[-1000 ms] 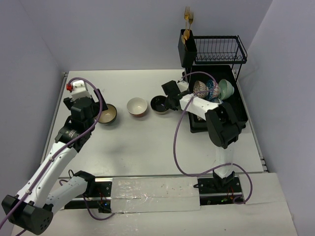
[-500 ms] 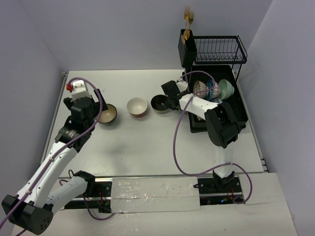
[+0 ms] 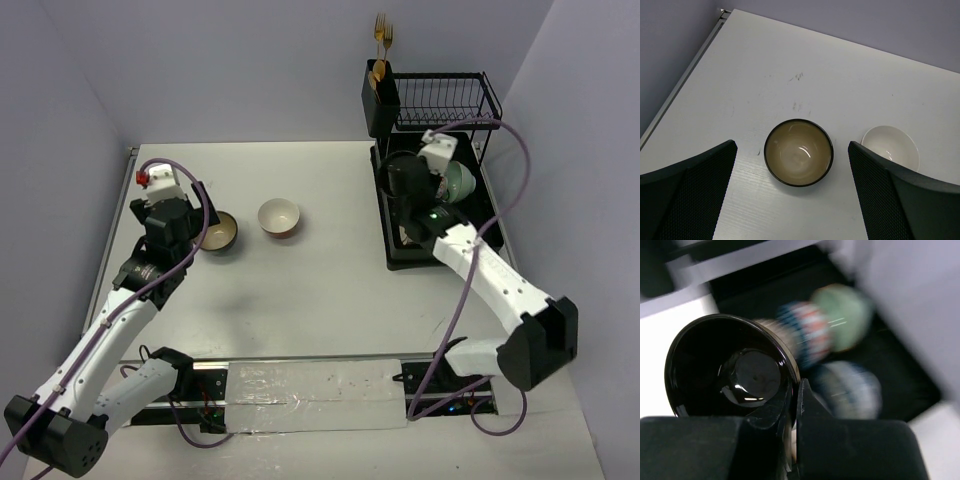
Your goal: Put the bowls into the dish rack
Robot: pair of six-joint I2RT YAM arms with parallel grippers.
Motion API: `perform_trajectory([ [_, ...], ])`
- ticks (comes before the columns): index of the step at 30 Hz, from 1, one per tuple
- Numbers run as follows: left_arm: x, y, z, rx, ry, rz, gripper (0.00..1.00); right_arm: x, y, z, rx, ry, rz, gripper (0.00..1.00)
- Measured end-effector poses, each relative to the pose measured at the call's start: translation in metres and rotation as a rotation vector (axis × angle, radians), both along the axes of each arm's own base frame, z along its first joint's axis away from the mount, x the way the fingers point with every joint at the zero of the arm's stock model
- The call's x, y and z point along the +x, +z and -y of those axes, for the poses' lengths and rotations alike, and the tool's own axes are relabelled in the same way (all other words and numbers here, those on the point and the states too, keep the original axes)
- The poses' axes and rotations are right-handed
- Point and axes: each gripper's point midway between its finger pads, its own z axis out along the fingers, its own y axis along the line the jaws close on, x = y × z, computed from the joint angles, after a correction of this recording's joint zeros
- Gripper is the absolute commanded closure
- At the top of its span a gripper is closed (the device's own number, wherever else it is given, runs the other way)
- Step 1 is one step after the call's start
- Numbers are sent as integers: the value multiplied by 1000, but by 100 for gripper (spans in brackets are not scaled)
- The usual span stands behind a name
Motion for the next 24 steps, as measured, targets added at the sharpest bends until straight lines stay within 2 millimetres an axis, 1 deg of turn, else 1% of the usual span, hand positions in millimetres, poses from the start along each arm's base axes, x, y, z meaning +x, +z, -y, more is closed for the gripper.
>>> perform_trajectory([
  [2, 2, 0, 1, -2, 0, 4, 1, -14, 8, 39, -68, -110, 19, 100],
  [4, 4, -1, 2, 0, 0, 0, 1, -29, 3, 73, -138, -206, -12, 100],
  [6, 6, -5, 3, 4, -1, -13, 1, -42, -6, 100, -197, -284, -54, 100],
  [8, 10, -12, 5, 8, -4, -33, 1, -54, -13, 120, -260, -345, -101, 100],
  [13, 26, -23, 19, 5, -42, -72, 1, -71, -21, 148, -330, -453, -138, 100],
  [17, 47, -21, 32, 3, -61, -61, 1, -79, -33, 174, -334, -519, -166, 100],
  [19, 54, -20, 37, 9, -69, -46, 1, -81, -37, 184, -338, -535, -172, 100],
  [21, 56, -19, 41, 17, -78, -30, 1, -82, -41, 190, -357, -531, -168, 100],
  [24, 56, -20, 46, 40, -85, -10, 1, -78, -45, 192, -398, -510, -162, 100],
])
